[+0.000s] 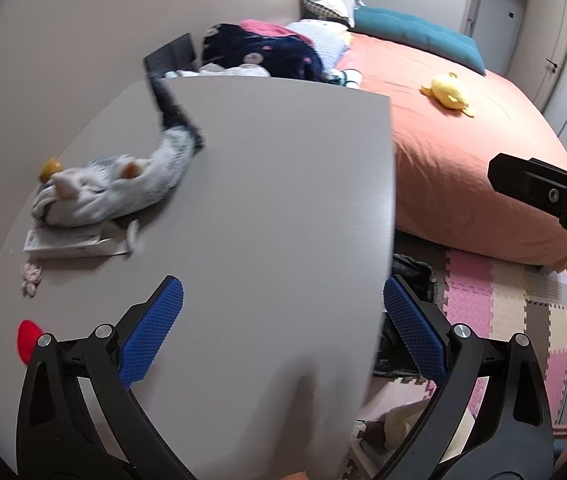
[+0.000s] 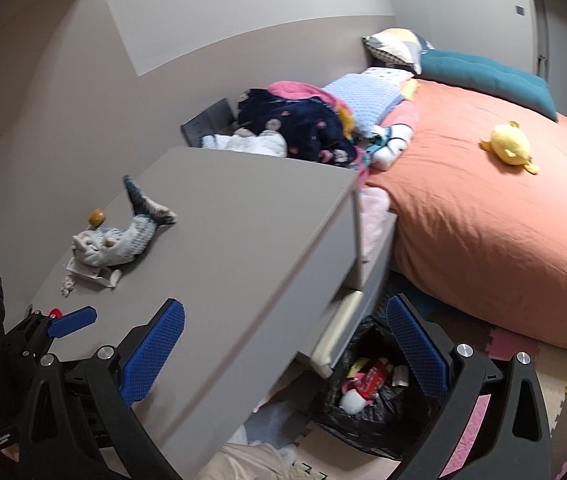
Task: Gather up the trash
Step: 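Move both open tools back over the desk toward the cat plush, then grasp the red heart plush with the left tool while the right tool grasps the grey cat plush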
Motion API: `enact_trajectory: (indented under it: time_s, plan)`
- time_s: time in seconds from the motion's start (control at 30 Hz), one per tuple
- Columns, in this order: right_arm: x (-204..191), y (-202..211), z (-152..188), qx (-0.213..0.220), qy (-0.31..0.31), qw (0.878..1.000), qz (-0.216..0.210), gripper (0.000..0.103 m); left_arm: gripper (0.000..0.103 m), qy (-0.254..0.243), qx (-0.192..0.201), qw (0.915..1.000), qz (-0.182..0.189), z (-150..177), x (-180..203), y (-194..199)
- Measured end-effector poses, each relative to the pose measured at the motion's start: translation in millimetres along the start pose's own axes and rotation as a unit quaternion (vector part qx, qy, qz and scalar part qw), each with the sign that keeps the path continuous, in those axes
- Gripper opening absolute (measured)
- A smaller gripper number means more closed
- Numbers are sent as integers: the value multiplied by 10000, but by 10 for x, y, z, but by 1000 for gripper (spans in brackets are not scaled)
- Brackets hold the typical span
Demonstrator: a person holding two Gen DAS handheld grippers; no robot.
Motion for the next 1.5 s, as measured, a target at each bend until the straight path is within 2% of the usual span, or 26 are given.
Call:
enact_trajectory:
  time_s: [0.4,0.6,0.83,1.1,1.27,1.4,1.5]
  plan:
    - [-501,-363,-71,-152,241,9991,-315,101,97,472,-72,9985,-257,207,-685,-48]
    - [-826,-585,-69,-373,464,9962,-636,101,97,806,-154,9956,-459,358,-1102,-94]
    - [-1224,-824,-78,-551,817,9921,-776,101,97,1116,-248,9912,-673,524,-1503,-116]
    - [-1680,-1072,-116,-805,1387,9832,-871,101,97,1507,-386,9842,-847,668,-1931,-206]
    - [-1998,-1293,-143,-930,1892,9732,-921,101,97,1649,-432,9802,-1004,682,-2129,-302]
    - [-2180,-1500,-167,-1083,2137,9667,-898,97,86,1651,-534,9799,-989,707,-2215,-386]
    - [-2267,-1613,-180,-1132,2250,9636,-892,95,83,1675,-579,9795,-962,720,-2257,-432]
Point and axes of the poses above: each gripper's, at about its wrist camera, not at the fingertips, and y roughly against the way its jaws point, x to its right, z to its underside, the point moved 2 cm from there along -y, roughly the way its jaws point, and after that the axes turned 15 degrees about -z, right-handed, at the moved point
